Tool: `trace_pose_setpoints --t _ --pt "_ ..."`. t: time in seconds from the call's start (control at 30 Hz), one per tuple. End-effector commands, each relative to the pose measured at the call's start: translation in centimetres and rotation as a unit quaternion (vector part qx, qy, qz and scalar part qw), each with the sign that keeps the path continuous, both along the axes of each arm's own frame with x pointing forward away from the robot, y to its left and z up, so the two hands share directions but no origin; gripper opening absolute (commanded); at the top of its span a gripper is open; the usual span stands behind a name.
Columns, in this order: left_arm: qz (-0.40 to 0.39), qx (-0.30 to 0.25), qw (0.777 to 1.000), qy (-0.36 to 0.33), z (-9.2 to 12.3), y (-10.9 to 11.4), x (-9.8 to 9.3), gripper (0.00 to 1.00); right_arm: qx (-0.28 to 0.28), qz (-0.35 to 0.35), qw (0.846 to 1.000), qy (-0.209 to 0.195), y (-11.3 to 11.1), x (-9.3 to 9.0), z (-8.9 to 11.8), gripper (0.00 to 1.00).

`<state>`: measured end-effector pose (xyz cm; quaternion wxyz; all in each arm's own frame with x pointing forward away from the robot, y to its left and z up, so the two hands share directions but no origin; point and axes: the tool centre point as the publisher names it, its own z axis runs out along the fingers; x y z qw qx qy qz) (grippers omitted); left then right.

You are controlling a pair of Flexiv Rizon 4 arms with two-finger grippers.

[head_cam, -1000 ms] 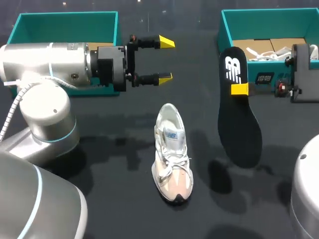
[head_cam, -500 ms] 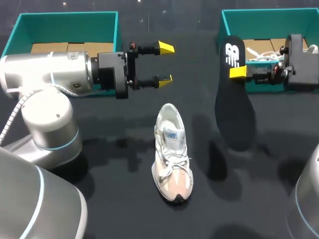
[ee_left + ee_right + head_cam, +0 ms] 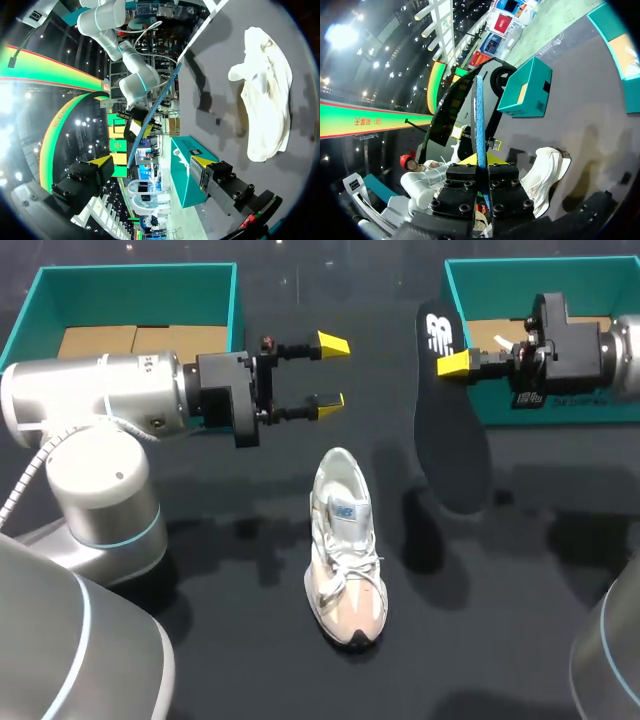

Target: Take the shoe out of the shoebox, open the shoe tongue, remove and reinsert the insole, then place the shoe into the shoebox

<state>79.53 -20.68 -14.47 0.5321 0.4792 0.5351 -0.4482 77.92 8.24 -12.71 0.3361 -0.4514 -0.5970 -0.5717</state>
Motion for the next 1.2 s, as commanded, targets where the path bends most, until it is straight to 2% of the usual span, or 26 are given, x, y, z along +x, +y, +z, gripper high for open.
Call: trace_pose_setpoints --t 0.03,0.1,0.47,0.57,0.7,0.87,0.9,0.97,1.0,1.1,1.2 --pt "-0.014 0.006 1.0 0.003 -0.1 -0.1 0.3 1.0 0.016 0.013 0.998 0.057 2.2 4.7 -1.1 0.0" --pt "-0.019 0.012 1.0 0.006 -0.4 -0.7 0.5 1.0 -0.003 0.015 0.996 0.092 2.6 5.8 -1.5 0.0" --pt "-0.019 0.012 1.0 0.006 -0.4 -0.7 0.5 1.0 -0.003 0.015 0.996 0.092 2.6 5.8 -1.5 0.0" --pt "-0.013 0.015 1.0 0.005 -0.7 -1.8 0.7 1.0 -0.009 0.003 0.988 0.153 3.4 6.7 -2.1 0.0" --pt "-0.006 0.02 1.0 0.001 -1.0 -2.8 1.1 1.0 0.004 -0.013 0.98 0.201 4.3 7.8 -2.5 0.0" --pt "-0.001 0.023 1.0 -0.004 -1.5 -3.8 1.8 1.0 0.012 -0.012 0.977 0.214 5.3 8.6 -2.6 0.0" --pt "0.0 0.024 1.0 -0.004 -1.6 -4.0 1.9 0.94 0.012 -0.011 0.976 0.215 5.4 8.7 -2.6 0.0" --pt "0.001 0.025 1.0 -0.003 -1.6 -4.1 1.9 0.72 0.012 -0.01 0.976 0.218 5.7 9.0 -2.6 0.0" --pt "0.003 0.026 1.0 -0.003 -1.7 -4.1 1.9 0.53 0.011 -0.01 0.975 0.22 5.8 9.1 -2.7 0.0" --pt "0.006 0.024 1.0 0.0 -1.7 -4.1 2.0 0.39 0.011 -0.01 0.974 0.226 6.0 9.4 -2.8 0.0" --pt "0.01 0.023 1.0 0.0 -1.8 -4.2 2.0 0.37 0.012 -0.009 0.973 0.232 6.3 9.6 -3.0 0.0"
